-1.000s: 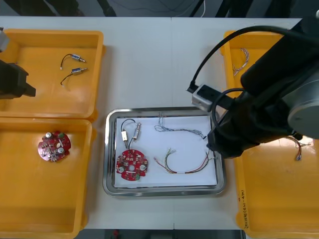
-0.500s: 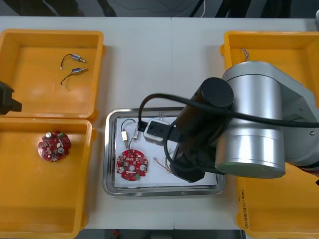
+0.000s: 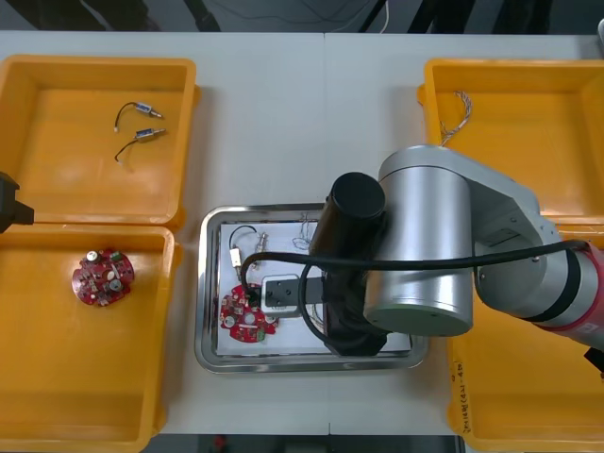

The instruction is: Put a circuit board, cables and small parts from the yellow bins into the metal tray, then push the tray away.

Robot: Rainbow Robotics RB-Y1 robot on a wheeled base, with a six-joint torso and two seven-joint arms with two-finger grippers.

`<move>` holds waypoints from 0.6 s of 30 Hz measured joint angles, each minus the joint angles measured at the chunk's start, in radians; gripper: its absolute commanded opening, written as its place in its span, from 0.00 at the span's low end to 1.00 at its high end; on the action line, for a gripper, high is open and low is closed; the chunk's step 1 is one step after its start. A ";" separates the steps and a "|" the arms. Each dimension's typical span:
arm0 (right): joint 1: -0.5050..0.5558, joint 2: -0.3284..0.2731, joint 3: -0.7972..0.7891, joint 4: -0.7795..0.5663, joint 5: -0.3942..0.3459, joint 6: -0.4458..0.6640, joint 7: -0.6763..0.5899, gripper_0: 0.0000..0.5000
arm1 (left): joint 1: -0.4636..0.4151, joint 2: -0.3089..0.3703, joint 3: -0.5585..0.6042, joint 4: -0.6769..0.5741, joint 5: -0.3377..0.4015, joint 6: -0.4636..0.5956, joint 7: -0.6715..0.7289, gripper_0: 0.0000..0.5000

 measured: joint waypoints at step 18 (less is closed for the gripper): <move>0.008 0.061 0.162 0.063 0.143 -0.092 0.086 1.00 | 0.003 0.000 0.004 -0.001 0.000 0.000 0.000 1.00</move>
